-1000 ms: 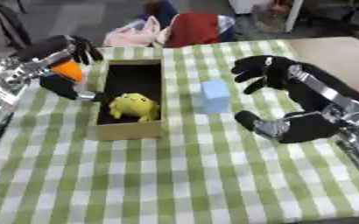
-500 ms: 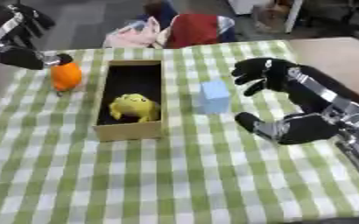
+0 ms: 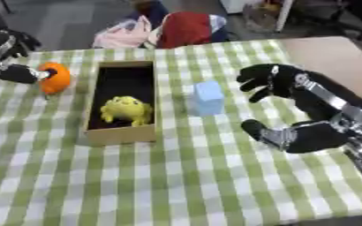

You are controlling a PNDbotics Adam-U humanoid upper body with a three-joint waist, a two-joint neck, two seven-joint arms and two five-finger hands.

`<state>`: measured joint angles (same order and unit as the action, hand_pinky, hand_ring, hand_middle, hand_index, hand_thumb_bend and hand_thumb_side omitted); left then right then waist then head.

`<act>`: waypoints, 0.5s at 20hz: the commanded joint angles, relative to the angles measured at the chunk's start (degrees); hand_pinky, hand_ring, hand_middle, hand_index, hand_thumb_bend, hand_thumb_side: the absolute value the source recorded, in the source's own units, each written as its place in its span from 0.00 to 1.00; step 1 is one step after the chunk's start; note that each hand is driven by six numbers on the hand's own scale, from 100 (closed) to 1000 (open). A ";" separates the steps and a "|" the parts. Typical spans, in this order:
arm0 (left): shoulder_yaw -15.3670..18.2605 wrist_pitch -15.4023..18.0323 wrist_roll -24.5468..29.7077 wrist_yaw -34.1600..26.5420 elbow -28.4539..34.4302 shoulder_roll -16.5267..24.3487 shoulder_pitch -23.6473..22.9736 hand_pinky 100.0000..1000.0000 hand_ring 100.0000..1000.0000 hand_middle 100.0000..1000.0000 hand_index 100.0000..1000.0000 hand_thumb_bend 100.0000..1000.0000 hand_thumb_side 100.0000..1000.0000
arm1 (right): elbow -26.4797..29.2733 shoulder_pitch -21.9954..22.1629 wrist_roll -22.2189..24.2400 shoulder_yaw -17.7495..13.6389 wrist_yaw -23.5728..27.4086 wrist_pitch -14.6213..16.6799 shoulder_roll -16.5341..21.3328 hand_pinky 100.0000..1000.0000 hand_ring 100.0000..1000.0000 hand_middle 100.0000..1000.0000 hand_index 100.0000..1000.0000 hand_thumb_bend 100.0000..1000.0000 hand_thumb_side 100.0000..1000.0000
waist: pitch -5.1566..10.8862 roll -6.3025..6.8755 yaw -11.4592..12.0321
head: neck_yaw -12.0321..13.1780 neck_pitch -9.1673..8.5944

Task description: Pick up objects on the table and place them in the box.

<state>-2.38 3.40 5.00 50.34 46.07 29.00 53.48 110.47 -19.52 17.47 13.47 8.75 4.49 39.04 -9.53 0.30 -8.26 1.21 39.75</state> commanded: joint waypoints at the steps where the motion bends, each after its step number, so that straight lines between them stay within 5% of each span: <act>1: 1.24 -0.60 -1.25 3.58 -2.69 0.54 2.04 0.61 0.59 0.61 0.74 0.51 0.24 | 0.79 -0.91 0.31 -0.28 0.26 0.11 0.52 0.68 0.79 0.78 0.89 0.28 0.18 | 0.57 0.01 -0.35 | 0.45 -0.53; 5: 1.76 -2.18 -2.20 7.96 -6.00 -0.11 2.78 0.60 0.59 0.62 0.74 0.55 0.27 | 0.63 -1.11 0.52 -0.07 0.24 0.11 0.20 0.68 0.79 0.78 0.89 0.27 0.19 | 0.28 0.05 -0.93 | 0.88 -0.68; 10: 1.99 -3.22 -3.91 12.19 -7.85 -0.72 2.64 0.52 0.47 0.51 0.68 0.39 0.12 | 0.29 -0.97 0.56 -0.01 0.15 0.13 -0.07 0.68 0.79 0.78 0.89 0.27 0.19 | 0.15 0.11 -0.96 | 1.14 -0.72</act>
<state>-0.82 0.45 1.70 61.35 38.01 27.34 54.69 110.44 -19.72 17.87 13.82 8.75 4.51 38.21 -10.16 0.46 -9.17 2.19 39.67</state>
